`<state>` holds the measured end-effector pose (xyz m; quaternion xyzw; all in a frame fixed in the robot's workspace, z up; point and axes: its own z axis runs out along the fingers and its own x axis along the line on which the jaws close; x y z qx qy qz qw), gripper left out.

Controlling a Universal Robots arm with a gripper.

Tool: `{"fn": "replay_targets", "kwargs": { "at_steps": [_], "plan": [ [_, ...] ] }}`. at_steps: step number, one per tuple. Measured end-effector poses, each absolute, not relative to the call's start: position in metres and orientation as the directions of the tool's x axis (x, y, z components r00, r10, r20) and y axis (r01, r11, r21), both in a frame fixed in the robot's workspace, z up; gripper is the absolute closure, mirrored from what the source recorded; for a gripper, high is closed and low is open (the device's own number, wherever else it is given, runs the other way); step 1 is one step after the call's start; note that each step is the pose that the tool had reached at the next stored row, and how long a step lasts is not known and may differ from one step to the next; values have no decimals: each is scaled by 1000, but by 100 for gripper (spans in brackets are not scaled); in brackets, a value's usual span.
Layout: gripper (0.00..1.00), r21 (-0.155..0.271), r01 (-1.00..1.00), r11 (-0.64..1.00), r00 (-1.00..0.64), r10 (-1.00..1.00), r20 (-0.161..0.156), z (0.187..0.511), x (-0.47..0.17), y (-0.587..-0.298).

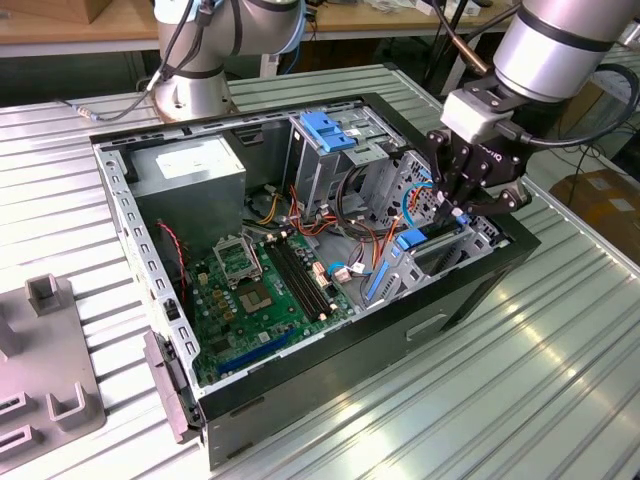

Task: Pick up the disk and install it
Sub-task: 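Insert the first disk wire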

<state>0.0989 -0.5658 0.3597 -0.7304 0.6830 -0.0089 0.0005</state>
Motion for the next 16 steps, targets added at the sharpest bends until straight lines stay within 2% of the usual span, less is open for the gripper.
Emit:
{"fn": "replay_targets", "kwargs": {
  "at_steps": [16],
  "plan": [
    [90, -8, -967, -256, 256, -967, 8, 377, 111, -566]
  ]
}}
